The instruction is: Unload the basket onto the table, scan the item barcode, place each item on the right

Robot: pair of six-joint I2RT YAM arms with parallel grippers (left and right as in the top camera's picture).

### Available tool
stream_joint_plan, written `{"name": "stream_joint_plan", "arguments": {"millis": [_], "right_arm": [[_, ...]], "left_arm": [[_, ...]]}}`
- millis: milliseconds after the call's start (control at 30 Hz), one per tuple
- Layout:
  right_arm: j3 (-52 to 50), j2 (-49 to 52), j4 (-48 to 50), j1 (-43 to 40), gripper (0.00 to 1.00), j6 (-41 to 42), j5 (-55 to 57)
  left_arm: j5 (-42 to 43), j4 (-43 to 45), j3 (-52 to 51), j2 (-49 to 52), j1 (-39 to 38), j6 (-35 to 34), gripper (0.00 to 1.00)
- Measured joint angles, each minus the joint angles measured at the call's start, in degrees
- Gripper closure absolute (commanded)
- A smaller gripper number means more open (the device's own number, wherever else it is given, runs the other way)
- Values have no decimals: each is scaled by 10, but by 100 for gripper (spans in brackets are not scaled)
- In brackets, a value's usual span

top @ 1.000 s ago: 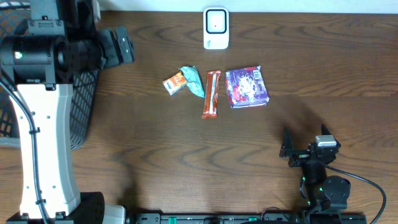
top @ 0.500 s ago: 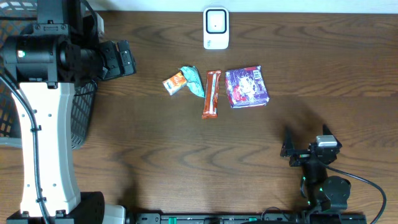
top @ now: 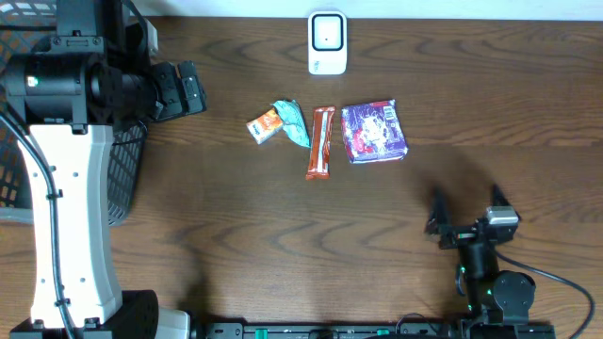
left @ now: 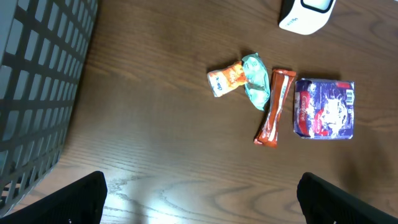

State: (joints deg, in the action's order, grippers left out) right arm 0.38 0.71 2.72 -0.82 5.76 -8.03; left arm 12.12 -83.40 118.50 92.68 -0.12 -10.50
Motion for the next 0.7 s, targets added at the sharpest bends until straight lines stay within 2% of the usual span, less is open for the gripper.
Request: {"name": "stream_joint_plan", "arguments": {"millis": [100,200,267,367,433,500,533,700], "right_arm": [[0,0,26,0,1,99,-121],[0,0,107,0,1,189,-205],[-1,1,186,0,1,237,-234],[3,2,360,0,1,292,-232],[22,2,401,0,1,302,-213],[68,8,364,0,1,293,-196],[101,16,316,0,1,279,-193],[343,144,-51,0,1,119,-217]], "left_arm": [[0,0,0,0,0,0,2],[0,0,0,0,0,0,2],[0,0,0,0,0,0,2],[0,0,0,0,0,0,2],[0,-1,0,0,0,0,2],[0,0,0,0,0,0,2],[0,0,0,0,0,0,2],[0,0,0,0,0,0,2]]}}
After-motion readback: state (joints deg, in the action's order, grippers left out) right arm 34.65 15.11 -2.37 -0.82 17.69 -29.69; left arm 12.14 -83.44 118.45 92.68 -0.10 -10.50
